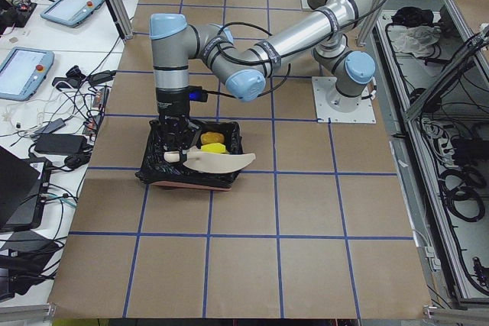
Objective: Sweep and dump trash into bin
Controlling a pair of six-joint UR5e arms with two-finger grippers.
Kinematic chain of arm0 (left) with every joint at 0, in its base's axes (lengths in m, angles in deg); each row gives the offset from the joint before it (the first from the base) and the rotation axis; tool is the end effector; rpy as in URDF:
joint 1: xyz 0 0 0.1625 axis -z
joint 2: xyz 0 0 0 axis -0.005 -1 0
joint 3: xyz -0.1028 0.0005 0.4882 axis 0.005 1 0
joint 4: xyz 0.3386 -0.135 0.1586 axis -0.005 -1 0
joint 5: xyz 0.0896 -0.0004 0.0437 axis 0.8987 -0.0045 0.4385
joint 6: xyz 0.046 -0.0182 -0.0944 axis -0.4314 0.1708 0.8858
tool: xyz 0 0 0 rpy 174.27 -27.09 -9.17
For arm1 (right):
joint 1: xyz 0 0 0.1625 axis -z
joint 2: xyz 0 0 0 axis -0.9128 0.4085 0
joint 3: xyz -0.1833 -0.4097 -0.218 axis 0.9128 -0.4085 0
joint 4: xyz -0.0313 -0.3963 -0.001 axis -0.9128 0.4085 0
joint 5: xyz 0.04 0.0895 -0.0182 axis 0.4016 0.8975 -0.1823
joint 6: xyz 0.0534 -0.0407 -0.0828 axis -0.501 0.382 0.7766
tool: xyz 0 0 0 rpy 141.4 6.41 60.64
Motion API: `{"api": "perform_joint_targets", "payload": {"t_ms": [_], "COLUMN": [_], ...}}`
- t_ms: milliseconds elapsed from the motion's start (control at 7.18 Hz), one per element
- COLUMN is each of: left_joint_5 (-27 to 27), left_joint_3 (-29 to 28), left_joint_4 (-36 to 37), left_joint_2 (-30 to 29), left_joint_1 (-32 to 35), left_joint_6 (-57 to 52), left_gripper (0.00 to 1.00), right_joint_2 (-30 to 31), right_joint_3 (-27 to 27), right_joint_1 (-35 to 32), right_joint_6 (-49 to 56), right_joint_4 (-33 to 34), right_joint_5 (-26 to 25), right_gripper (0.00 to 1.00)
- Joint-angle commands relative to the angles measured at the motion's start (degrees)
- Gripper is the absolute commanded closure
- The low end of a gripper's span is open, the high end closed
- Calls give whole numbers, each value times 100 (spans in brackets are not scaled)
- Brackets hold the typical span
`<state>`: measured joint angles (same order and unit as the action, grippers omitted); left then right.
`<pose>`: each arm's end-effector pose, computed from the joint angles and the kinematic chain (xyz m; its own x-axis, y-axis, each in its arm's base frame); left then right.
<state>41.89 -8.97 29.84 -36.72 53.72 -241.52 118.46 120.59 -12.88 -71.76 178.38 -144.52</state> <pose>0.3577 -0.6227 0.5651 0.3222 0.9057 0.2755 0.6736 -0.4239 0.6055 0.0362 -0.4798 0.5520 -0.9980 -0.0010 0.0636 -0.0078 0.9942 -0.1070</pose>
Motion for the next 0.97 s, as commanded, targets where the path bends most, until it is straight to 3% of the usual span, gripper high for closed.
{"api": "perform_joint_targets", "payload": {"t_ms": [0,557,835], "left_joint_5": [385,420,281], "left_joint_3": [7,77,297], "left_joint_4": [454,815,815], "left_joint_2": [-49,-41,118], "left_joint_1": [233,286,225], "left_joint_6": [-148,326,222], "left_gripper": [85,84,86], "right_joint_2": [8,25,-18], "right_joint_3": [0,26,26], "right_joint_1": [-480,-552,-866], "right_joint_6": [-143,-161,-510], "right_joint_4": [20,-147,-253], "right_joint_5": [855,807,352], "right_gripper": [0,0,0]}}
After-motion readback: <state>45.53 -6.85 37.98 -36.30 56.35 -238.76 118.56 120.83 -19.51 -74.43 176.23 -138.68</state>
